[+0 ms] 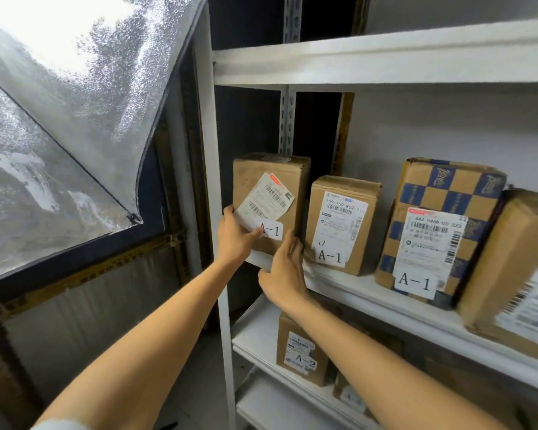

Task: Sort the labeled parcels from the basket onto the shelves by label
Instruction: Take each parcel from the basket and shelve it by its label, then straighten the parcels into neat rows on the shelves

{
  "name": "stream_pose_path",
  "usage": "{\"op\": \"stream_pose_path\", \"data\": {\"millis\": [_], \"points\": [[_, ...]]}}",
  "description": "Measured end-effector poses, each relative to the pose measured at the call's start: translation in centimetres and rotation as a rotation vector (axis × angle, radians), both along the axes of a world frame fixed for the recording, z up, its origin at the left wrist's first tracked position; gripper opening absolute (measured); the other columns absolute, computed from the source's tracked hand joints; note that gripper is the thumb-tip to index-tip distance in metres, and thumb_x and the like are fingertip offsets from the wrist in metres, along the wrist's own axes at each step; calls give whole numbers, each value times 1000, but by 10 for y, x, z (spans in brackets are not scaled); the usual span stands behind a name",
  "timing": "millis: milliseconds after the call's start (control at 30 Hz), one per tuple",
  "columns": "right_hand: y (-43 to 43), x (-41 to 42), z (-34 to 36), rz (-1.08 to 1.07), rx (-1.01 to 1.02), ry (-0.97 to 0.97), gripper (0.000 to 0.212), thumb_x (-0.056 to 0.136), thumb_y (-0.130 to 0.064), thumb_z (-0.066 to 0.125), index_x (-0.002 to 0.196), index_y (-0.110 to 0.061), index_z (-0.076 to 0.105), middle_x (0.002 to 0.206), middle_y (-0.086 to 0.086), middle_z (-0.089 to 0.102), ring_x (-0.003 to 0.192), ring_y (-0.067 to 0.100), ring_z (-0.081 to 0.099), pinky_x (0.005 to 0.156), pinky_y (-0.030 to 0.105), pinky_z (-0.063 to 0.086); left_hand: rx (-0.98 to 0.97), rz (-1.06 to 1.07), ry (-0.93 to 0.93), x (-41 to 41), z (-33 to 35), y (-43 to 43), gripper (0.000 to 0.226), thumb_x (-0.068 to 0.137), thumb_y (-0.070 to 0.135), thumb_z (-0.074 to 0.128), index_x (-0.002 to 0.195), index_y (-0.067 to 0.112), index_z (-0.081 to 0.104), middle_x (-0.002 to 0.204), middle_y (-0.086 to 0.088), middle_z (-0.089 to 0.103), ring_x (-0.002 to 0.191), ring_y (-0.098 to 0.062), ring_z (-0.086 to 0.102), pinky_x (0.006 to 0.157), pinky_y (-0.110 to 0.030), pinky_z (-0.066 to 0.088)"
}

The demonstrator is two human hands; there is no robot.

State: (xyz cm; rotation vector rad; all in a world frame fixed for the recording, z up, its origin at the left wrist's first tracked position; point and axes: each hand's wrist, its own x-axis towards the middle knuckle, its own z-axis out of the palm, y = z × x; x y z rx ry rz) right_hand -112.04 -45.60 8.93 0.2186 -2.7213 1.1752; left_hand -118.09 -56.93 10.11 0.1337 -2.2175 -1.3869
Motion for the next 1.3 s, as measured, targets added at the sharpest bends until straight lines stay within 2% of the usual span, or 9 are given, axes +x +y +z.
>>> {"op": "stream_pose_path", "data": {"millis": [167, 267, 367, 600, 867, 967, 1100, 1200, 1300], "points": [[14, 5, 6, -37, 184, 85, 83, 85, -15, 64, 149, -9, 12, 145, 12, 25, 130, 26, 38, 91, 33, 51, -97, 60, 9, 25, -7, 5, 80, 76, 15, 79, 141, 9, 32, 138, -7, 42, 127, -19, 44, 100, -27, 38], [22, 12, 10, 7, 236, 99, 63, 84, -15, 64, 137, -12, 30, 136, 8, 38, 122, 24, 43, 85, 31, 49, -263, 73, 29, 47, -11, 2, 62, 78, 16, 77, 131, 13, 45, 128, -2, 49, 116, -17, 52, 96, -29, 45], [29, 23, 10, 101, 253, 78, 63, 83, -16, 65, 137, -16, 33, 137, 7, 38, 125, 27, 42, 89, 36, 46, -447, -35, -81, 73, -9, 2, 47, 79, 13, 74, 121, 13, 54, 114, 0, 62, 102, -16, 60, 90, -35, 52], [65, 70, 13, 250, 348, 87, 63, 82, -23, 67, 136, -14, 38, 138, 8, 39, 124, 28, 41, 91, 41, 44, -798, -25, -253, 146, 0, 35, 49, 78, 21, 76, 123, 17, 57, 110, -1, 68, 96, -17, 64, 83, -35, 55], [145, 135, 11, 395, 510, 120, 49, 80, -27, 68, 123, -12, 50, 106, 5, 55, 105, 26, 58, 90, 43, 50, -910, -33, -356, 221, -9, 106, 39, 80, 25, 75, 117, 20, 63, 105, 2, 69, 91, -13, 65, 78, -29, 56], [179, 147, 12, 422, 521, 65, 48, 79, -29, 67, 122, -13, 53, 111, 7, 59, 101, 24, 58, 88, 42, 52, -947, -57, -372, 238, -8, 138, 38, 80, 26, 74, 116, 20, 63, 103, 2, 69, 89, -14, 65, 77, -30, 56], [233, 166, 4, 405, 523, -14, 37, 80, -26, 67, 114, -13, 60, 106, 8, 62, 94, 22, 59, 69, 30, 49, -972, -136, -368, 258, -13, 184, 36, 80, 26, 75, 113, 20, 63, 97, 4, 66, 82, -12, 60, 71, -28, 52], [280, 188, -8, 349, 496, -71, 37, 79, -23, 66, 114, -12, 60, 105, 9, 62, 92, 23, 60, 76, 33, 53, -988, -226, -353, 274, -26, 224, 35, 79, 26, 76, 111, 20, 64, 102, 1, 67, 90, -18, 64, 79, -37, 56], [332, 218, -17, 274, 488, -133, 37, 78, -22, 67, 113, -10, 60, 106, 9, 62, 95, 25, 60, 81, 37, 53, -1006, -310, -333, 293, -34, 271, 34, 77, 28, 76, 110, 22, 66, 101, 0, 67, 93, -21, 65, 76, -34, 55]]}}
